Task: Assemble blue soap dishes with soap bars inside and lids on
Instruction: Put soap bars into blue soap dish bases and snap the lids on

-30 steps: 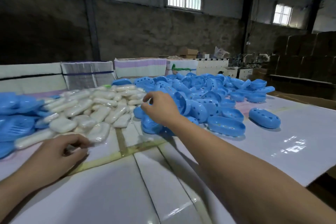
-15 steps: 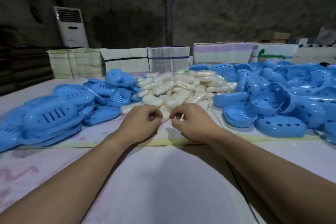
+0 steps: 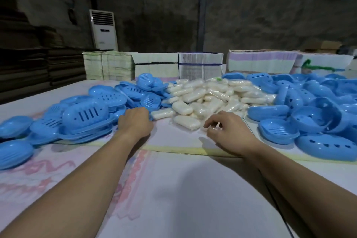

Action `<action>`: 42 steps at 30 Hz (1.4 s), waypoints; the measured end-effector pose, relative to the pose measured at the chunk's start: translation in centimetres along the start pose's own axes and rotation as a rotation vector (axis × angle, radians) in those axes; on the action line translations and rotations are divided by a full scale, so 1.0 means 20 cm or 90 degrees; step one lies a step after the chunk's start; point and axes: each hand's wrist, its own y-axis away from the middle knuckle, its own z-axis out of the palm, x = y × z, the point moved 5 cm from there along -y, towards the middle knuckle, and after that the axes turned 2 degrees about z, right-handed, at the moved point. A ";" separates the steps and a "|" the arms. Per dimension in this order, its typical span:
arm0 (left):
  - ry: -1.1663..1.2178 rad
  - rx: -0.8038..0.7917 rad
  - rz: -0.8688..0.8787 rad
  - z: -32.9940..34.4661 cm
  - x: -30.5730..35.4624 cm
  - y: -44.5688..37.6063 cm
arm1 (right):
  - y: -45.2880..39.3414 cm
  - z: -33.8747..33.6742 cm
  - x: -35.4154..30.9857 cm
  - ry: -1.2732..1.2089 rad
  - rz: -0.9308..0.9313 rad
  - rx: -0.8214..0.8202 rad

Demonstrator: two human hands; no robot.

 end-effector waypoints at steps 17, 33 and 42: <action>0.318 -0.153 0.399 -0.07 0.42 0.27 | -0.03 -0.06 0.16 0.092 0.129 0.020; 0.297 -0.202 0.310 0.04 0.38 0.21 | -0.01 -0.12 0.21 0.221 0.213 -0.002; 0.341 -0.181 0.296 0.07 0.40 0.20 | -0.03 -0.11 0.22 0.142 0.217 -0.028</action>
